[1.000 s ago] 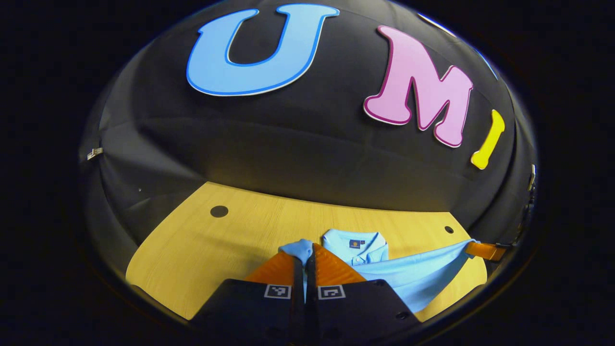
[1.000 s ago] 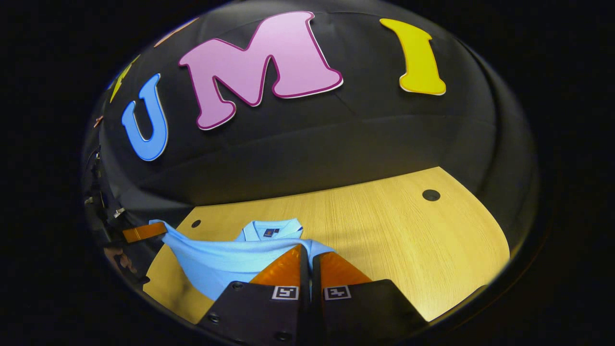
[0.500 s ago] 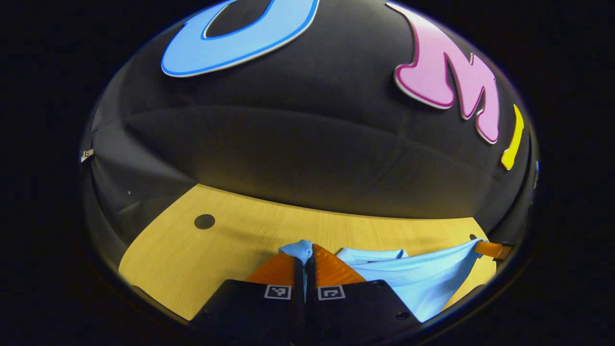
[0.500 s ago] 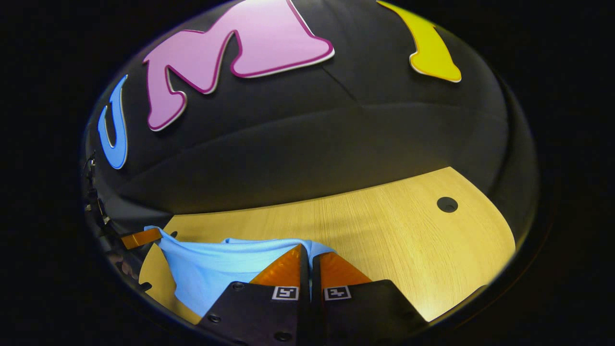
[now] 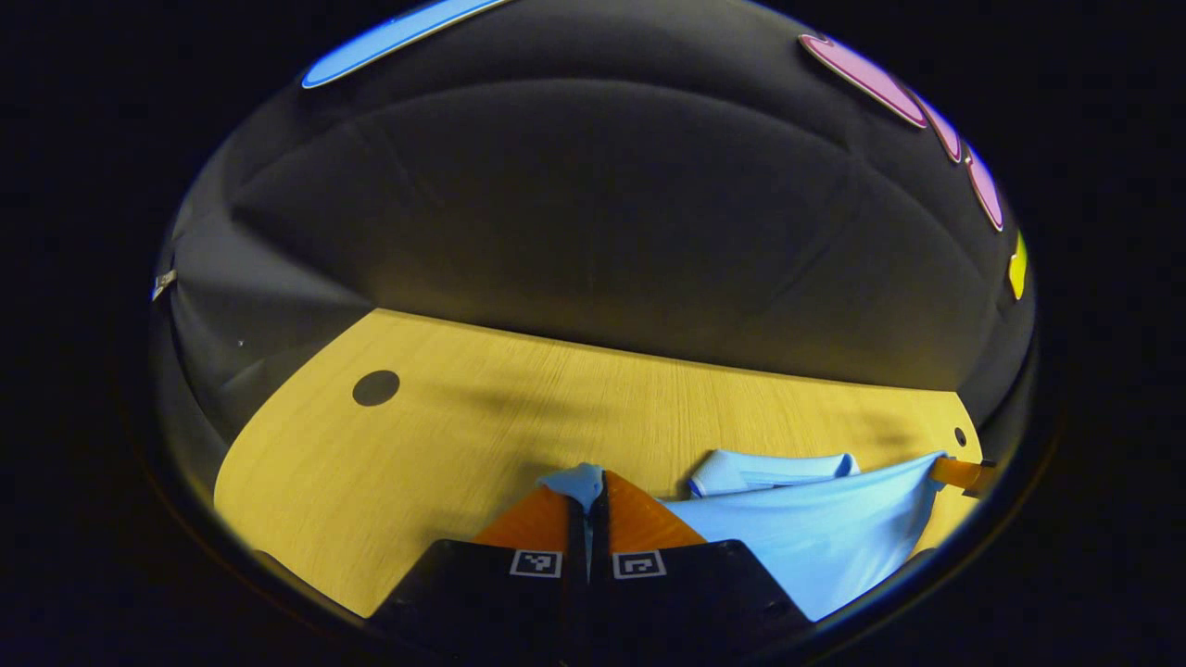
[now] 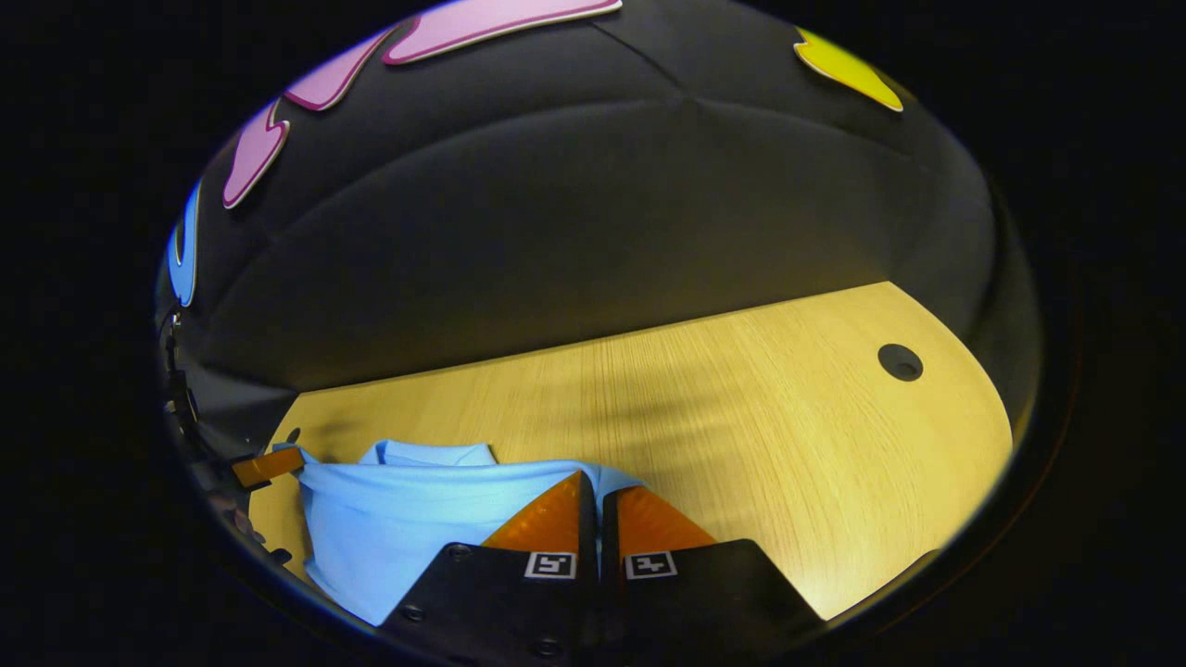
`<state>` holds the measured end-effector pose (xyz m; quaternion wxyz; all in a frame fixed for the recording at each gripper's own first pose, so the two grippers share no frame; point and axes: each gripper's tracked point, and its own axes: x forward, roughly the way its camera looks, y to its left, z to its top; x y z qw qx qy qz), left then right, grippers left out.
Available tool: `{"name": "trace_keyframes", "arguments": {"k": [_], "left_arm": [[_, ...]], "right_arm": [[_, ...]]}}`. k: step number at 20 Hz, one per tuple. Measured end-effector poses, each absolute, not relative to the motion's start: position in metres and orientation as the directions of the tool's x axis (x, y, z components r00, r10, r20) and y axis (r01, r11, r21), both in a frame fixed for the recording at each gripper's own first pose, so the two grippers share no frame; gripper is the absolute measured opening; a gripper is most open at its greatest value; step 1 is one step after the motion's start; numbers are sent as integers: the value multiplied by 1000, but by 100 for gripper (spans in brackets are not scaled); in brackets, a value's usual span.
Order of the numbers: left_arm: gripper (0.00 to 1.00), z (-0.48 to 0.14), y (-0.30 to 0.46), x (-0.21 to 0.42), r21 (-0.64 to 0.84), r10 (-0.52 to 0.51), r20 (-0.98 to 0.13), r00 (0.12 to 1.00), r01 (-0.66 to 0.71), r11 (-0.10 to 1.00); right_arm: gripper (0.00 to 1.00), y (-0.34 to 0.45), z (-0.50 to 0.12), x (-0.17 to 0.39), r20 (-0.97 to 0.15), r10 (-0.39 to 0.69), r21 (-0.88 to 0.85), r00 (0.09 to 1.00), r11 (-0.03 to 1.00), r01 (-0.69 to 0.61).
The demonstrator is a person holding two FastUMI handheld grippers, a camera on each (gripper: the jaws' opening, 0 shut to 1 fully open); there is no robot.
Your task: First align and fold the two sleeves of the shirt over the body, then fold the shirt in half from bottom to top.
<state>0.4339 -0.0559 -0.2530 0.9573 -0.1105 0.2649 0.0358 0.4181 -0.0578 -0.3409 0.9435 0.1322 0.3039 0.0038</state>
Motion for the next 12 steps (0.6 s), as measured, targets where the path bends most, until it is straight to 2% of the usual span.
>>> {"name": "trace_keyframes", "arguments": {"k": [5,7,8,11,12], "left_arm": [[6,-266,-58,437,-183,13,-535,845,-131,974],[7,-272,-60,436,-190,0,-551,835,-125,974],[10,-277,-64,434,-200,-15,-562,827,-119,973],[26,-279,-62,433,-176,0,-573,819,-123,977],[29,-278,-62,432,-180,-5,-570,822,-119,976]], "right_arm": [[5,-58,-356,418,-593,74,220,802,973,73],[8,-59,-359,416,-601,78,225,795,971,74],[9,-60,-361,415,-609,78,227,789,971,79],[10,-67,-367,412,-625,76,225,777,971,86],[14,-71,-369,412,-627,72,222,776,971,89]]}}
